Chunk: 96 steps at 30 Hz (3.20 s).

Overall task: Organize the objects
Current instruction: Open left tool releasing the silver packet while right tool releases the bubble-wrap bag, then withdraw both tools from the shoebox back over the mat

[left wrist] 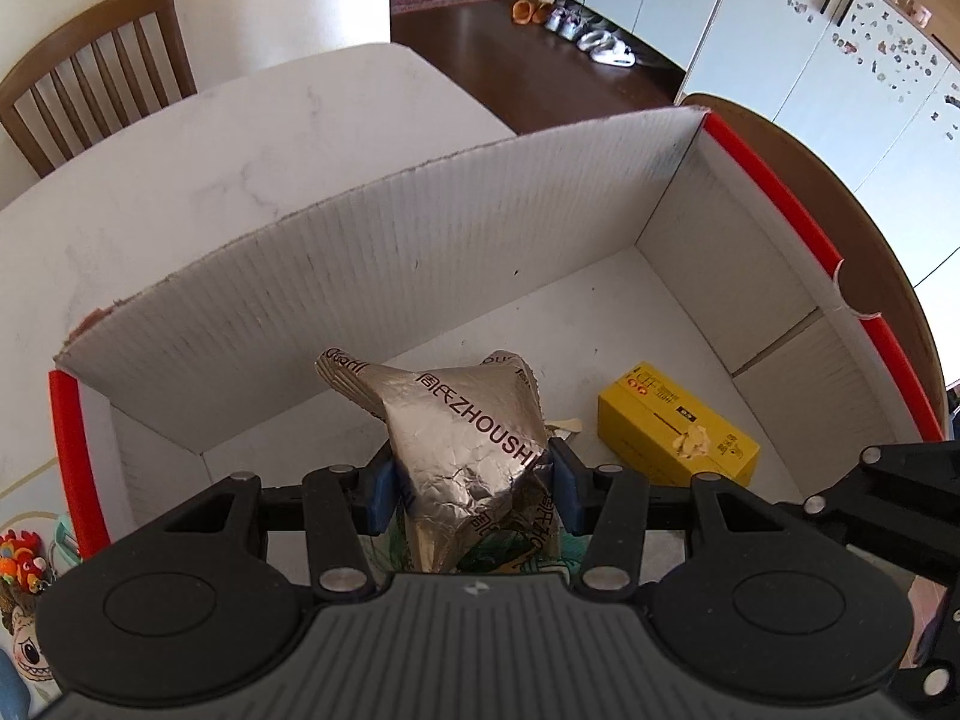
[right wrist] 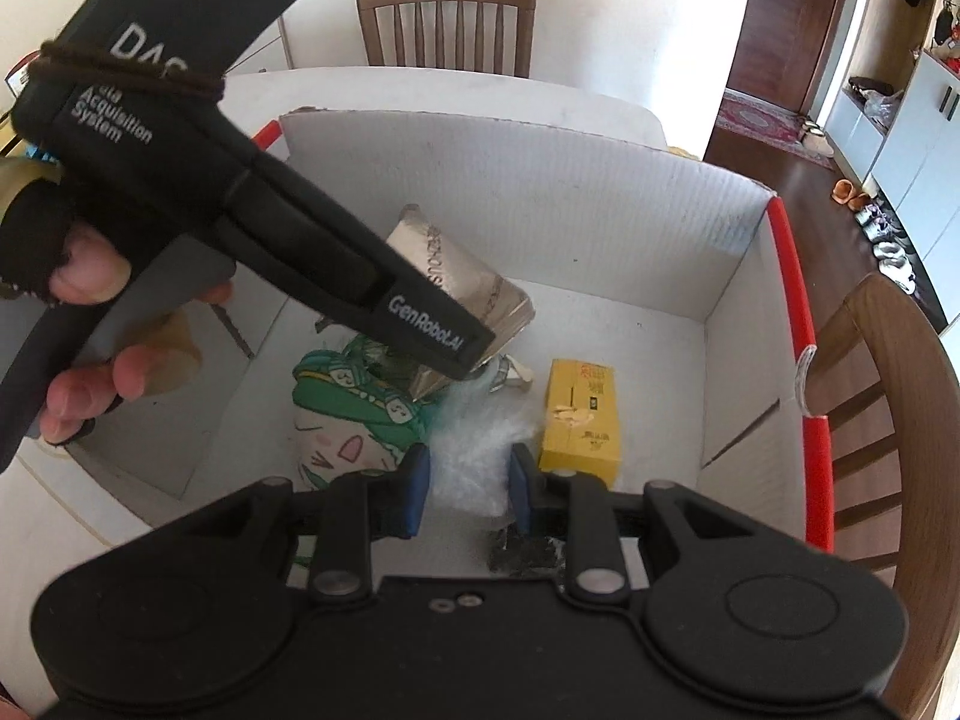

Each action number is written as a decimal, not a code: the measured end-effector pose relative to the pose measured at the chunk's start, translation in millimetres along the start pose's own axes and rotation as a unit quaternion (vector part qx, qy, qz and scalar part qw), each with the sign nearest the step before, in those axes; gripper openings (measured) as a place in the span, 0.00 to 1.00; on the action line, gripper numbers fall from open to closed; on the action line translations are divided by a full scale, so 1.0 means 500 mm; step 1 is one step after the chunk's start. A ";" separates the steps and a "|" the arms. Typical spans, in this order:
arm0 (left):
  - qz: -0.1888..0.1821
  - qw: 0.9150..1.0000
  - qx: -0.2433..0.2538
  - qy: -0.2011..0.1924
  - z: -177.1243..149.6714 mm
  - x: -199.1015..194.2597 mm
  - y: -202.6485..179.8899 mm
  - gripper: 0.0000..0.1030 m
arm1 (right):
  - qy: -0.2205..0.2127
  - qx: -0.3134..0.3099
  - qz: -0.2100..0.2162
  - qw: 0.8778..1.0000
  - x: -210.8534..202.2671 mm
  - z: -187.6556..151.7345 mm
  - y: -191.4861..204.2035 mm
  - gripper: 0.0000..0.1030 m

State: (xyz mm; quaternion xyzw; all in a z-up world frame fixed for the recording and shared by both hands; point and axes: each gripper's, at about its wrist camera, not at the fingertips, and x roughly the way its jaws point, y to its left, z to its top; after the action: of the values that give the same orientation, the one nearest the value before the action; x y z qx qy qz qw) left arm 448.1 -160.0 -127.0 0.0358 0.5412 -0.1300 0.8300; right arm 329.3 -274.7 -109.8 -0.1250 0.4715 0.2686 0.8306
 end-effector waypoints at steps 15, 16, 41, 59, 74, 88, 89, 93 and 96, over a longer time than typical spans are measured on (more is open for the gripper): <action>-0.002 1.000 -0.004 -0.011 -0.005 -0.015 0.003 0.58 | -0.019 0.030 0.019 0.999 -0.041 -0.001 -0.028 0.41; -0.003 1.000 -0.004 -0.014 -0.006 -0.020 0.003 0.59 | -0.021 0.034 0.019 0.999 -0.046 -0.001 -0.031 0.42; -0.045 0.988 -0.005 -0.149 -0.087 -0.258 0.024 0.66 | -0.111 0.088 0.031 0.989 -0.182 -0.008 -0.016 0.67; -0.053 0.975 -0.010 -0.217 -0.193 -0.409 0.117 0.80 | -0.168 0.114 0.025 0.979 -0.245 -0.006 0.094 0.87; -0.038 0.970 -0.030 -0.239 -0.277 -0.466 0.234 1.00 | -0.202 0.130 0.038 0.970 -0.244 0.018 0.205 0.99; -0.008 0.969 -0.054 -0.243 -0.341 -0.461 0.395 1.00 | -0.178 0.104 0.049 0.977 -0.183 0.061 0.331 0.97; -0.004 0.969 -0.057 -0.241 -0.344 -0.459 0.409 1.00 | -0.176 0.102 0.049 0.978 -0.178 0.064 0.338 0.97; 0.018 0.969 -0.078 -0.235 -0.350 -0.448 0.479 1.00 | -0.168 0.097 0.049 0.980 -0.152 0.082 0.372 0.97; 0.043 0.967 -0.095 -0.231 -0.349 -0.435 0.530 1.00 | -0.159 0.090 0.052 0.982 -0.134 0.096 0.394 0.96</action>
State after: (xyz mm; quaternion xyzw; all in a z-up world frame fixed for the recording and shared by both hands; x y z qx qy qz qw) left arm 277.9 168.9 -22.9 -0.0510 0.3430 -0.0464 0.9368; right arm 224.7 -112.1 -18.8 0.0192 0.3612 0.2848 0.8877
